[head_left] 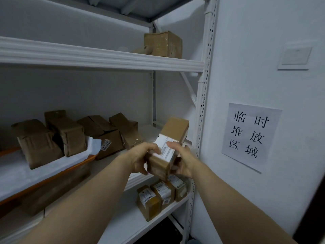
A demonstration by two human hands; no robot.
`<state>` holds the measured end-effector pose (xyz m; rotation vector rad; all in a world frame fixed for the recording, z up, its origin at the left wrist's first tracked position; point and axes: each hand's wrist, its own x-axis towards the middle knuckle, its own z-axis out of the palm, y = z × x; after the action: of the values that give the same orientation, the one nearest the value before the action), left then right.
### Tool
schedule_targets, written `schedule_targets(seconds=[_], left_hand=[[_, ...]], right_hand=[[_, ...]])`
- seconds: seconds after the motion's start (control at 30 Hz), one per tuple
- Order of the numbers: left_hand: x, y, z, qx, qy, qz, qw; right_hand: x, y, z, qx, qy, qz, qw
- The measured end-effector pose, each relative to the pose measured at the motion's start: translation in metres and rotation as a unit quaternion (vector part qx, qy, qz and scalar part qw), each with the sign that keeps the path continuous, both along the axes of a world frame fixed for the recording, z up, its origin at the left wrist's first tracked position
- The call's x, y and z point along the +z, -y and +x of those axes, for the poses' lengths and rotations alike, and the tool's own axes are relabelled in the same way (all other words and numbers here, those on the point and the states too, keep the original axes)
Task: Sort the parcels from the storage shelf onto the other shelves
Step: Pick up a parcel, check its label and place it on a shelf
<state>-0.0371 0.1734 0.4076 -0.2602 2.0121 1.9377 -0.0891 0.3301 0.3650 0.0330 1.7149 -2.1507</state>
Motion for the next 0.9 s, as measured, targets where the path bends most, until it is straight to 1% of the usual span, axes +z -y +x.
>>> schedule_targets(seconds=[0.03,0.07,0.1,0.17,0.23,0.3,0.37,0.53,0.6,0.7,0.73,0.83,0.9], left_hand=[[0.002,-0.001,0.000,-0.008,-0.015,-0.033,0.999],[0.004,-0.003,-0.001,-0.004,-0.042,-0.058,0.997],[0.006,-0.004,-0.005,0.008,-0.079,-0.071,0.994],[0.008,-0.009,-0.011,0.036,-0.161,-0.072,0.984],[0.011,-0.017,-0.013,0.091,-0.220,-0.071,0.969],[0.014,-0.024,-0.014,0.148,-0.252,-0.095,0.952],[0.012,-0.028,-0.016,0.168,-0.264,-0.108,0.944],[0.007,-0.029,-0.019,0.180,-0.287,-0.130,0.932],[0.008,-0.027,-0.018,0.176,-0.299,-0.129,0.929],[0.009,-0.025,-0.018,0.144,-0.306,-0.116,0.934],[0.009,-0.024,-0.019,0.131,-0.308,-0.136,0.932],[0.011,-0.023,-0.022,0.104,-0.300,-0.272,0.908],[0.014,-0.024,-0.021,0.096,-0.290,-0.308,0.901]], right_hand=[[-0.001,0.001,-0.001,-0.010,-0.027,0.033,0.999],[-0.001,0.001,-0.001,-0.019,-0.057,0.086,0.994],[-0.003,0.002,-0.001,-0.021,-0.085,0.151,0.985],[-0.005,0.002,0.002,-0.031,-0.135,0.273,0.952],[-0.005,0.001,0.006,-0.043,-0.183,0.335,0.923],[-0.004,0.001,0.009,-0.048,-0.222,0.380,0.897],[-0.005,0.001,0.010,-0.050,-0.238,0.403,0.882],[-0.005,-0.004,0.010,-0.047,-0.254,0.408,0.876],[-0.005,-0.007,0.009,-0.045,-0.265,0.415,0.869],[-0.005,-0.009,0.008,-0.057,-0.282,0.416,0.863],[-0.005,-0.010,0.008,-0.063,-0.286,0.418,0.860],[-0.009,-0.014,0.009,-0.057,-0.309,0.451,0.836],[-0.012,-0.014,0.010,-0.032,-0.328,0.483,0.812]])
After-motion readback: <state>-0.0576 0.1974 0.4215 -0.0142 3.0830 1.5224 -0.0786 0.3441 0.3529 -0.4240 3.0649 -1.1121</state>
